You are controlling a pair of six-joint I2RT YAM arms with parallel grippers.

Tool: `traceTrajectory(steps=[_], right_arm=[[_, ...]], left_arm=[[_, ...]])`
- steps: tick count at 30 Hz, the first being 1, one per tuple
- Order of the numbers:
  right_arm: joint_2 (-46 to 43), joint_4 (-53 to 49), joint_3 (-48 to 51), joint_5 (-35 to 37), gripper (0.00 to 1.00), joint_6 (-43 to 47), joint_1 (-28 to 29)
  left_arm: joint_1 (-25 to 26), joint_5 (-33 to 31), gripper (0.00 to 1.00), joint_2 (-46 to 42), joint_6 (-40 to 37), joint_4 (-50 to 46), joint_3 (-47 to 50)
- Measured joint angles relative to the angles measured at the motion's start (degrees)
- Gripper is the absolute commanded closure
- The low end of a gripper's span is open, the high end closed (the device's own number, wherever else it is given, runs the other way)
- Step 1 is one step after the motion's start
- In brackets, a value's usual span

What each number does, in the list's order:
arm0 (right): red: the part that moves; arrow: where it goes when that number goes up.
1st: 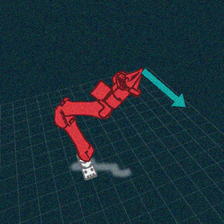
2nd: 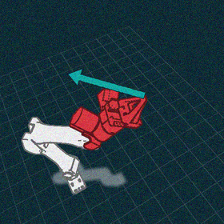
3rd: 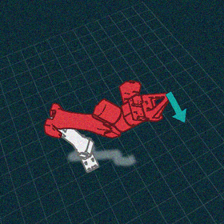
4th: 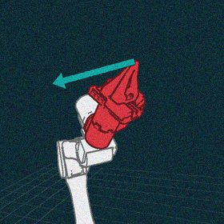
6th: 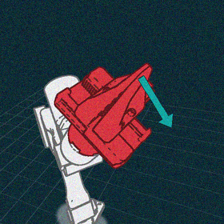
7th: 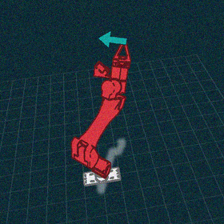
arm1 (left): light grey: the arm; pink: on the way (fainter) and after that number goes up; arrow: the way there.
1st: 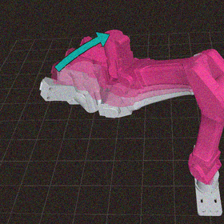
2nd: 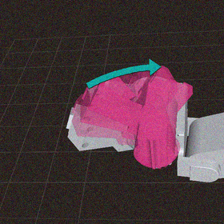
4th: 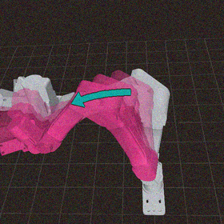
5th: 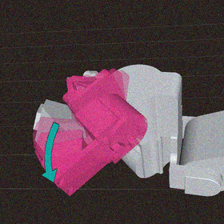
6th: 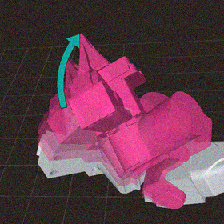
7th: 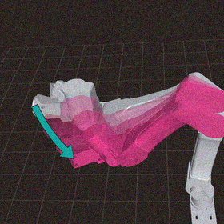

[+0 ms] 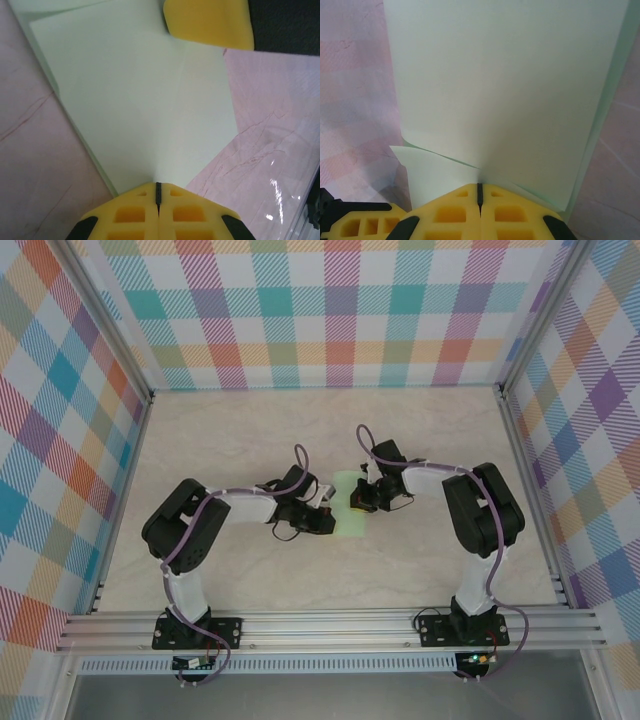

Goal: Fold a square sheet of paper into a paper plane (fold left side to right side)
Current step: Fold the triangle a second time at the center of the table.

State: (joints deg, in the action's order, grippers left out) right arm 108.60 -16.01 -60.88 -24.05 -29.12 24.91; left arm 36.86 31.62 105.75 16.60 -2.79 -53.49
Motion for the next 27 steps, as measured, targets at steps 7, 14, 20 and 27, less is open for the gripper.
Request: traceTrajectory(steps=[7, 14, 20, 27], right_arm=[[0.0, 0.0, 0.0, 0.0, 0.97, 0.0, 0.0], [0.1, 0.1, 0.0, -0.7, 0.91, 0.0, -0.1], [-0.7, 0.7, 0.0, -1.1, 0.66, 0.1, -0.2], [-10.3, -1.8, 0.1, 1.9, 0.44, 1.6, -2.8]], left_arm=[[-0.7, -0.2, 1.0, -2.7, -0.1, 0.2, 3.5], [-2.0, -0.6, 1.0, -5.7, -0.1, -1.1, 6.4], [-5.0, -1.3, 0.76, -9.7, 0.2, -6.0, 7.1], [-6.0, -0.5, 0.58, -9.7, 2.3, -4.8, 3.7]])
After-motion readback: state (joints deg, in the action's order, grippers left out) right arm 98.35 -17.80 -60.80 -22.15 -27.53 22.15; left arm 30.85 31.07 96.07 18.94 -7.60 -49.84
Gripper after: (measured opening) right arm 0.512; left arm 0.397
